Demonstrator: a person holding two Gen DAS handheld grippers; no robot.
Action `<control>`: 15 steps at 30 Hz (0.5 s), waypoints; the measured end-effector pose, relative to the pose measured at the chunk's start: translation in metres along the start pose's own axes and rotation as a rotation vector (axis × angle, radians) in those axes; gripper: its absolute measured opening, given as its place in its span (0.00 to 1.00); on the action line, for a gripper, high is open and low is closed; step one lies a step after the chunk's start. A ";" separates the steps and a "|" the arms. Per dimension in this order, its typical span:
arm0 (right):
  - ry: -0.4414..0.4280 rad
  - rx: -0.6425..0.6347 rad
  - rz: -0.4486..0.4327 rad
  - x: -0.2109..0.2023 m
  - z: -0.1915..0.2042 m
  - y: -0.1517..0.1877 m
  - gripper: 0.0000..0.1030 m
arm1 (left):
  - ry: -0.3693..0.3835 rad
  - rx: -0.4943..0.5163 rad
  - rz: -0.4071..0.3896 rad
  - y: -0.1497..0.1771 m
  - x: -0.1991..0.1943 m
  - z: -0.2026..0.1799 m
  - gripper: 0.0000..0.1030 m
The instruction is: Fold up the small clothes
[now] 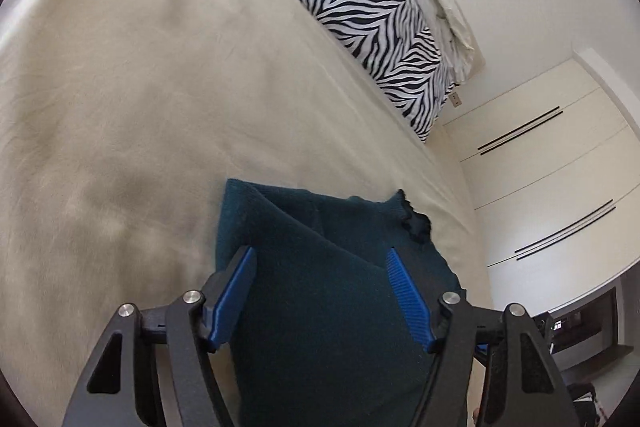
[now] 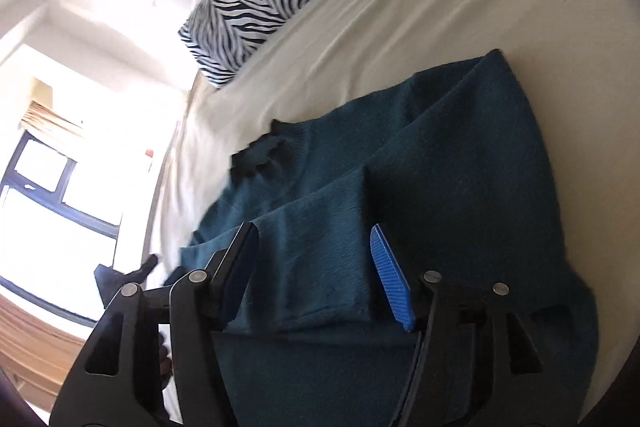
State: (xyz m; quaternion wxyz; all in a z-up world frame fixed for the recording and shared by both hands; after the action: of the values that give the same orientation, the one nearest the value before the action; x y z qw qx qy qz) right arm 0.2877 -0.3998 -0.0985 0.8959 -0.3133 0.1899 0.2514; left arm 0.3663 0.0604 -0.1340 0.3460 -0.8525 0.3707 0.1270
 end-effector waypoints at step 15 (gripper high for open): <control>-0.059 0.020 0.082 0.032 0.006 0.046 0.55 | 0.025 0.170 0.020 0.059 -0.058 -0.011 0.66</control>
State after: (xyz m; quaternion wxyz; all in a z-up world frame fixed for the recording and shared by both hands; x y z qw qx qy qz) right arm 0.2884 -0.3538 -0.1319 0.8931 -0.2885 0.1788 0.2953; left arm 0.2827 0.0560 -0.1280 0.4112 -0.8178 0.3929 0.0875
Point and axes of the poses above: each gripper's, at about its wrist camera, not at the fingertips, and x roughly the way its jaws point, z to its left, y to its underside, the point moved 3 cm from there along x, roughly the way its jaws point, and after that the axes turned 15 degrees about -z, right-handed, at the moved point
